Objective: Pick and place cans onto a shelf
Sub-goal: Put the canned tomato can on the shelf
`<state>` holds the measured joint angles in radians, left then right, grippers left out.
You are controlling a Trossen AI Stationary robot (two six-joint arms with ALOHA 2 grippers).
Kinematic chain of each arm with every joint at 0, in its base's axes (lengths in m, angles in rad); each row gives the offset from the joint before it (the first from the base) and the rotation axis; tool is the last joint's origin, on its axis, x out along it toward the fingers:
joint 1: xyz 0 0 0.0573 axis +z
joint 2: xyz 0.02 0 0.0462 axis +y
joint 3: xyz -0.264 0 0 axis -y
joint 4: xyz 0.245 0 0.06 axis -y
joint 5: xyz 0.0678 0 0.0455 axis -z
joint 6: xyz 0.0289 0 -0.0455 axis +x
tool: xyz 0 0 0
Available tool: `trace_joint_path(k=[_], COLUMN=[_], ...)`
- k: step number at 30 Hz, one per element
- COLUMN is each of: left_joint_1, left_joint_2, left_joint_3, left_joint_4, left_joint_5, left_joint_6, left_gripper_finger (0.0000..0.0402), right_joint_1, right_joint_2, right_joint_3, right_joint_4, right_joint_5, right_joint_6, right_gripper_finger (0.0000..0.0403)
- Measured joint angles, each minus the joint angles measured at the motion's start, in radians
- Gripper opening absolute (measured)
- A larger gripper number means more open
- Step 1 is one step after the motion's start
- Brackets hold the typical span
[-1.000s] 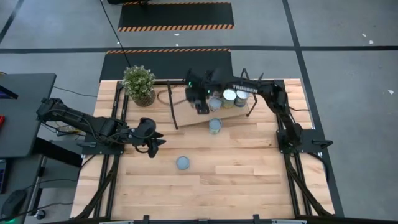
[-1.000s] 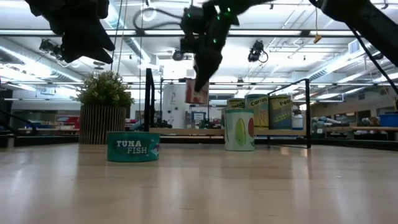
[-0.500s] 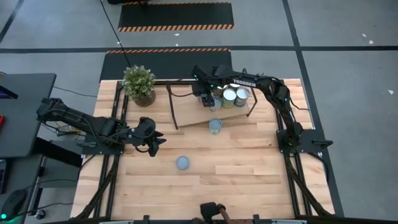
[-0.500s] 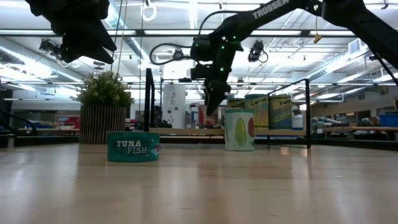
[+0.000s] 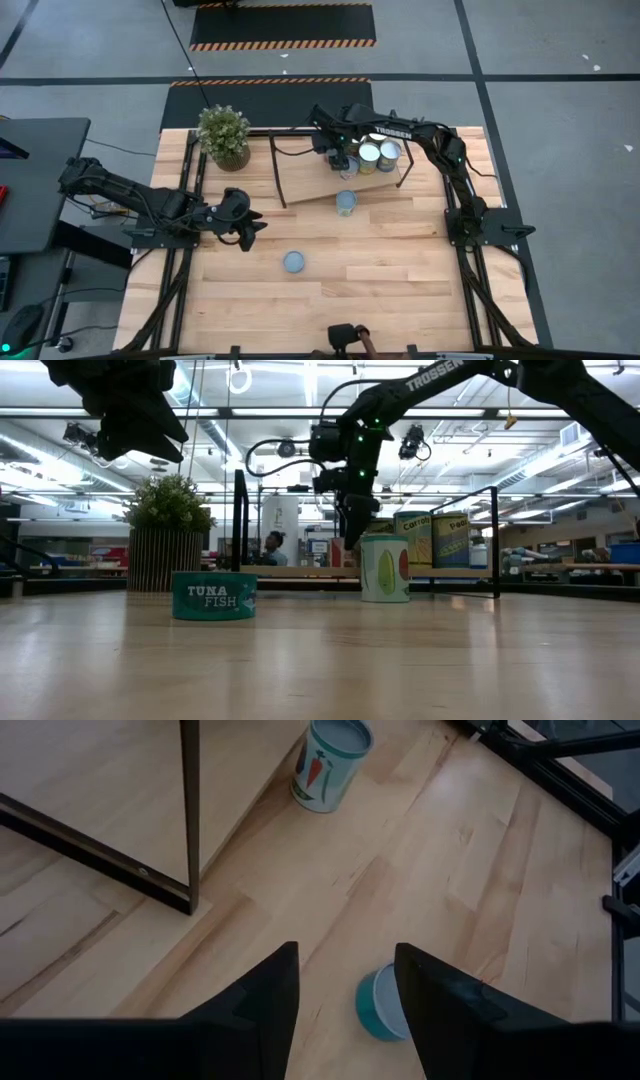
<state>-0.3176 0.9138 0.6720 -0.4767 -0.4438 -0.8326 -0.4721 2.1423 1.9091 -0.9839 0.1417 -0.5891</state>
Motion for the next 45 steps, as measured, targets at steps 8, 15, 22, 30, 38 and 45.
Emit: trace_joint_path(k=[8, 15, 22, 30, 38, 45], left_joint_1=[0.0, 0.0, 0.0, 0.0, 0.0, 0.0], left_joint_2=[0.0, 0.0, 0.0, 0.0, 0.0, 0.0], left_joint_3=[0.0, 0.0, 0.0, 0.0, 0.0, 0.0], left_joint_4=[0.0, 0.0, 0.0, 0.0, 0.0, 0.001], left_joint_5=[0.0, 0.0, 0.0, -0.022, -0.03, -0.03], left_joint_6=[0.003, 0.004, -0.001, 0.005, 0.005, 0.004], left_gripper_finger=[0.0172, 0.0172, 0.0172, 0.0172, 0.0172, 0.0172], right_joint_1=[0.044, 0.039, 0.038, 0.037, 0.061, 0.037], right_joint_2=[-0.001, 0.002, 0.0, 0.0, 0.0, 0.0], right_joint_3=[0.087, 0.014, 0.0, 0.0, 0.014, 0.055], right_joint_4=[0.04, 0.207, 0.147, 0.065, 0.058, 0.068], right_joint_5=[-0.018, 0.05, 0.099, 0.168, 0.175, 0.025], right_joint_6=[0.049, 0.102, 0.119, 0.179, 0.199, 0.312], right_gripper_finger=[0.0362, 0.0356, 0.0352, 0.0352, 0.0352, 0.0352])
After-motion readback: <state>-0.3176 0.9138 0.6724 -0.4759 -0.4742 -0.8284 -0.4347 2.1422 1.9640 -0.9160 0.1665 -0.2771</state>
